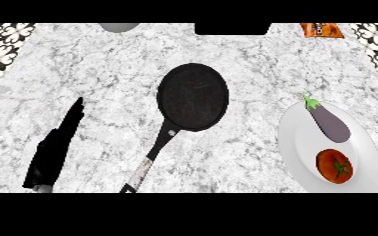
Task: Pick the tomato from the plate and place it in the pan
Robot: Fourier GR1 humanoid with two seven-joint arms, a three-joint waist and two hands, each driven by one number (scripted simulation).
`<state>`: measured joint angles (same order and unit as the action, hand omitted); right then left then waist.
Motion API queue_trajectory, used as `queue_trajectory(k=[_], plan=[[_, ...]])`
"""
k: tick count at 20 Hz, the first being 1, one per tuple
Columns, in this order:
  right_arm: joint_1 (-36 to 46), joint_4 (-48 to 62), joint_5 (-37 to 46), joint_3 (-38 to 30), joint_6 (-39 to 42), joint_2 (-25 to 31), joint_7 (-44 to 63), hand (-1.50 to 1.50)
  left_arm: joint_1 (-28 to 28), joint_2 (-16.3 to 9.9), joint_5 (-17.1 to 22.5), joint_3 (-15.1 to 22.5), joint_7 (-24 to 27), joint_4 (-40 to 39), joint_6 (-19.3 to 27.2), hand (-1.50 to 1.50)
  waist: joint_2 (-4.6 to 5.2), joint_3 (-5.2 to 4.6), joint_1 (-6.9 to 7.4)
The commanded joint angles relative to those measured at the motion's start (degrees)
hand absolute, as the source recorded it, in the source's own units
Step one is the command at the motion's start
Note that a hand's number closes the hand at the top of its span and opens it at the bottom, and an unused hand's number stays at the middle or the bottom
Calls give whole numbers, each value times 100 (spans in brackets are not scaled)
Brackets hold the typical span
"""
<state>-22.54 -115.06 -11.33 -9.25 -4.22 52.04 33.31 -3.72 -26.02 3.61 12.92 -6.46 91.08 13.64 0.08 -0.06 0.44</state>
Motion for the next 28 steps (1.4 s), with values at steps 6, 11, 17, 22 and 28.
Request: queue_trajectory(k=[6,11,17,22,28], plan=[[1263,413,274,794,943,302,1405,-150,254,296,-202,-79,-32,-293,-53,0,10,2,15],[1599,282,685,1475,1091,-115,2187,-150,-72,52,-156,-307,-127,74,-313,0,-1,4,31],[2166,578,758,1470,1578,-612,2622,-150,269,387,-346,-424,-276,-137,-364,0,-3,5,-16],[1879,523,1126,1542,1732,-767,2715,-150,-423,544,-612,-271,-127,407,-251,0,-15,6,-17],[2068,795,1532,1856,1738,-1085,2976,-150,-241,400,-460,-601,-285,428,-626,0,-14,6,-22]])
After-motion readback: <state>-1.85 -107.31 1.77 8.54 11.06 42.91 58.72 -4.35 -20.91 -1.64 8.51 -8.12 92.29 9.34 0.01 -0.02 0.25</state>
